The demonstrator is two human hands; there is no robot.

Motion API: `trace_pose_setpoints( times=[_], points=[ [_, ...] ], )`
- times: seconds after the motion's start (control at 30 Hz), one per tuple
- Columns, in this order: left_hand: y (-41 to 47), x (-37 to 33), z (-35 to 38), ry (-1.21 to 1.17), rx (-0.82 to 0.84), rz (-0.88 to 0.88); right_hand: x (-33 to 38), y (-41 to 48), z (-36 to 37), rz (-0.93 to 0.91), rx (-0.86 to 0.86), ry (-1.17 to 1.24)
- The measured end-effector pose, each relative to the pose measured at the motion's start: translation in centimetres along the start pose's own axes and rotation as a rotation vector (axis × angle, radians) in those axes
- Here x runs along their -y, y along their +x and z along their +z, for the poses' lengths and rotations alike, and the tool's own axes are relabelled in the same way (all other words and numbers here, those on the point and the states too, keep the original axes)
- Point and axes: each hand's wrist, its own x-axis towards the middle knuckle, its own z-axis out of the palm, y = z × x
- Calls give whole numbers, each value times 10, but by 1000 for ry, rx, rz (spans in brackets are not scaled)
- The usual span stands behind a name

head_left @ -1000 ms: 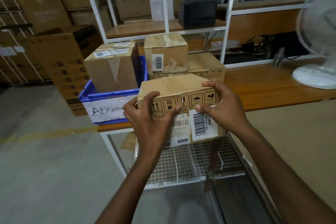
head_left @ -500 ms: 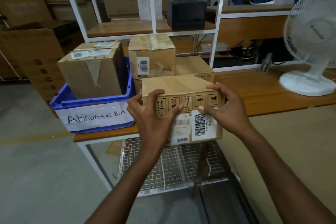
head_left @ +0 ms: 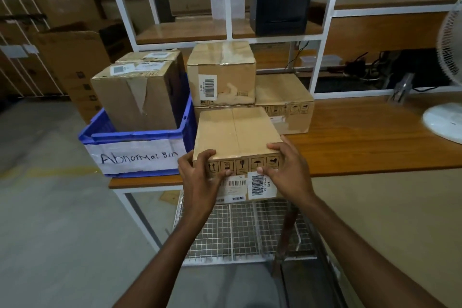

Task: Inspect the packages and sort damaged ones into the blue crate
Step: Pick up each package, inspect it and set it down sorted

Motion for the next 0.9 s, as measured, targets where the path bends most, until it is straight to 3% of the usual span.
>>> trace_pose_setpoints(
  times=[0.13, 0.3, 0.4, 0.77, 0.9],
  points=[
    [2, 17, 5, 160, 68, 14, -13, 5, 15, -29, 55, -192],
    [24, 29, -2, 524, 138, 220, -16, 19, 25, -349, 127, -482],
    [35, 26, 2, 711, 318, 298, -10, 23, 33, -437, 245, -599],
    [41, 16, 0, 722, 365, 275, -1, 25, 41, -412, 279, -648],
    [40, 21, 2, 626, 342, 240, -9, 20, 44, -328, 214, -514]
  ],
)
